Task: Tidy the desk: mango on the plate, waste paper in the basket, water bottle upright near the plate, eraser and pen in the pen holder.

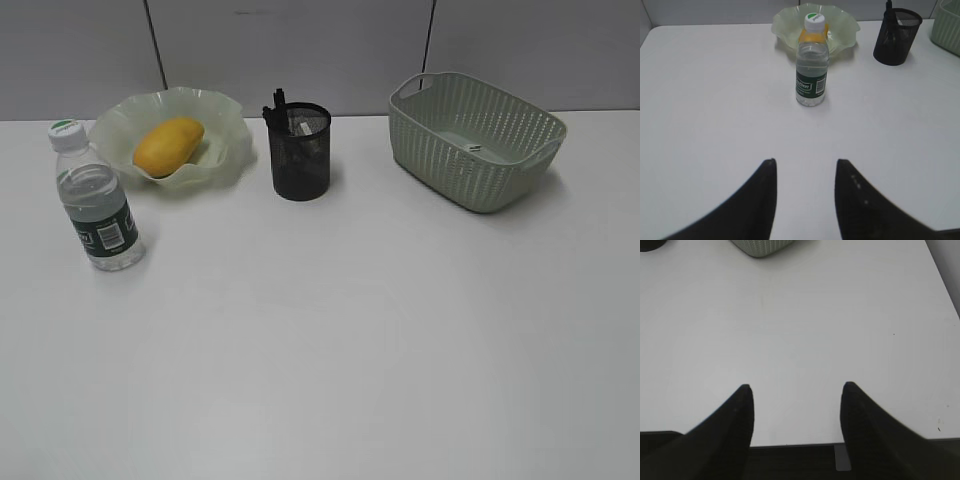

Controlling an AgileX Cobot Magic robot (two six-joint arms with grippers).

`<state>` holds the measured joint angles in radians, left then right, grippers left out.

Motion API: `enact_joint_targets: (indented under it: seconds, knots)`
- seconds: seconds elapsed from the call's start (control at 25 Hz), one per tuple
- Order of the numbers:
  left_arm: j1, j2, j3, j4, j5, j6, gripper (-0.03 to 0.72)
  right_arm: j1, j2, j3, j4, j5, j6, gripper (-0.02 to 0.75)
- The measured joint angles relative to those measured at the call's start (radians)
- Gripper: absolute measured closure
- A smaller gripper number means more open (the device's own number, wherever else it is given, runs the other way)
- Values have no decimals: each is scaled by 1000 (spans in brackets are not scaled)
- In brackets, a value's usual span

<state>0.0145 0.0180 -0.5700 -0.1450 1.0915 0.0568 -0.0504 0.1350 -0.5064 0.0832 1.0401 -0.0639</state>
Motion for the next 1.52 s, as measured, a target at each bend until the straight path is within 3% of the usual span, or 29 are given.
enact_joint_targets:
  seconds: [1.52]
  knots:
    - [-36,-26,42,42,-17,-23,387,0,-144,1,3,1,1,311]
